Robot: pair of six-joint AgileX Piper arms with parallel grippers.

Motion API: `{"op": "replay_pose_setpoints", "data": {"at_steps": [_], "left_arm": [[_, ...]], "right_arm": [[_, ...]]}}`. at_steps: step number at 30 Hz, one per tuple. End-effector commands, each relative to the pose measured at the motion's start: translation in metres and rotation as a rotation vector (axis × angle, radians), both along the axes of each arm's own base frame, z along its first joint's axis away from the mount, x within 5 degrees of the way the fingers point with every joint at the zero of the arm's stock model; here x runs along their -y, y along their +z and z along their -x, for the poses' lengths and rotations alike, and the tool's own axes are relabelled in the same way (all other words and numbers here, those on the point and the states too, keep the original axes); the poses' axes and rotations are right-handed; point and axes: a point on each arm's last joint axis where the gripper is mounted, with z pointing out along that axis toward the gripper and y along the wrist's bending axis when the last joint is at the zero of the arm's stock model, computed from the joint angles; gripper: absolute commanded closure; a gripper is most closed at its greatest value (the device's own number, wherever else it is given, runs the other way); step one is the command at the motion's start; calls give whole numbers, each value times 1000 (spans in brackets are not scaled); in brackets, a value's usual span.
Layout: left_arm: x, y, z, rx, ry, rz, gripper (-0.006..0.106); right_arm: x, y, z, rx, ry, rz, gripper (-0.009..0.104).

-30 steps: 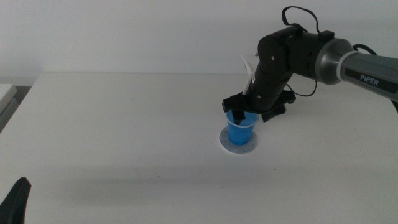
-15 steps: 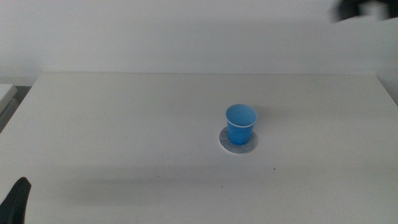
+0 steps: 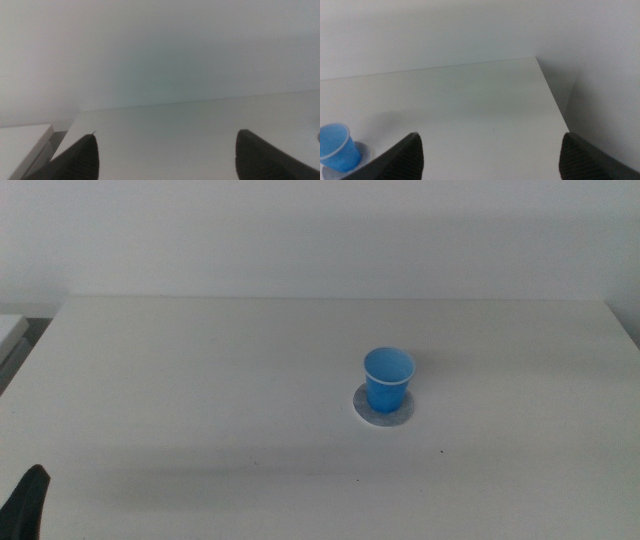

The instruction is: Place an empty cup on a cup mat.

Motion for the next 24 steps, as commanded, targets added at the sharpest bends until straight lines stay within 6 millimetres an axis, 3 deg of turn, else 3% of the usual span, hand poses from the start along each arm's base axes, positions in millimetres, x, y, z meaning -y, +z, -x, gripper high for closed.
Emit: {"op": "replay_pose_setpoints", "data": {"at_steps": [1, 4, 13, 24], "left_arm": [[0, 1, 0, 9, -2, 4, 7], [0, 1, 0, 9, -2, 4, 7], [0, 1, 0, 9, -2, 4, 7], [0, 1, 0, 9, -2, 4, 7]], "right_arm": [[0, -15, 12, 68, 0, 12, 16], [-1, -33, 28, 87, 4, 19, 16], [-6, -46, 63, 203, 38, 36, 16], [-7, -108, 90, 375, 29, 15, 16]]}}
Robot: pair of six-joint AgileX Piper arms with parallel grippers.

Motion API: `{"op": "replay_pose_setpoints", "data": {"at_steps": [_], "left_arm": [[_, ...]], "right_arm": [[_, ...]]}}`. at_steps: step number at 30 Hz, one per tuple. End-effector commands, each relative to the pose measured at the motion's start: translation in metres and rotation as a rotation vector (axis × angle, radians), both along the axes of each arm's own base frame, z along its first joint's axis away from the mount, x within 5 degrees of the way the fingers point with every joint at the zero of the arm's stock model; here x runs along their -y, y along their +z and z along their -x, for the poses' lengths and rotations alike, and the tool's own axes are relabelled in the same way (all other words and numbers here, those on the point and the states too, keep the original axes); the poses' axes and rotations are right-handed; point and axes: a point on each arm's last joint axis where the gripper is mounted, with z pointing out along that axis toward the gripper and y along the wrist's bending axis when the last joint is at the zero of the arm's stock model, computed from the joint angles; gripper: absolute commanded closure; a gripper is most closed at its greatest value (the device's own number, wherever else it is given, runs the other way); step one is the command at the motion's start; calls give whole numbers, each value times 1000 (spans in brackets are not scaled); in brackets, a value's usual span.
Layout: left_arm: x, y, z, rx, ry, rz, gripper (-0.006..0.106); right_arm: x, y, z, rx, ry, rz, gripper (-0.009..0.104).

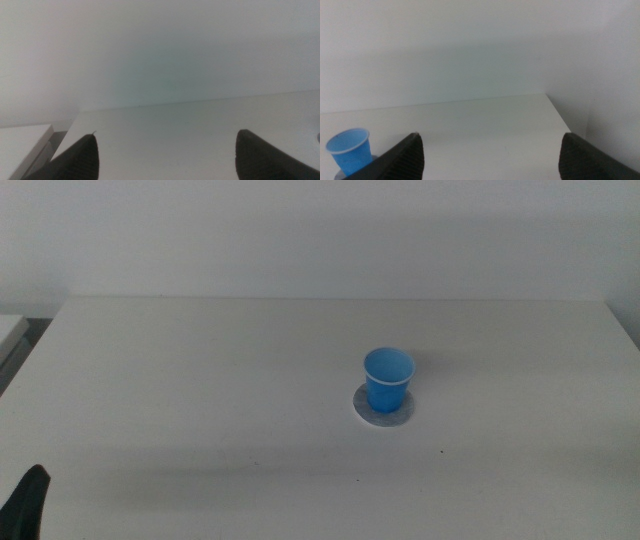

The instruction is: Place an empty cup on a cup mat.

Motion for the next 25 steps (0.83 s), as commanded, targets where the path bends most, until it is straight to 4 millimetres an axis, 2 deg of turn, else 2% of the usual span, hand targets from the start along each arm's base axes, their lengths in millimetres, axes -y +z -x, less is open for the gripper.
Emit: {"op": "replay_pose_setpoints", "data": {"at_steps": [1, 3, 12, 14, 25], "left_arm": [[0, 1, 0, 9, -2, 4, 7], [0, 1, 0, 9, -2, 4, 7], [0, 1, 0, 9, -2, 4, 7], [0, 1, 0, 9, -2, 4, 7], [0, 1, 0, 9, -2, 4, 7]], "right_arm": [[0, -13, 5, 33, -9, 6, 16], [0, -28, 4, 4, -9, 4, 16], [1, -67, -3, -77, -9, 5, 16], [1, -63, -4, -31, -8, 8, 16], [1, -62, -4, -21, -8, 4, 16]]}}
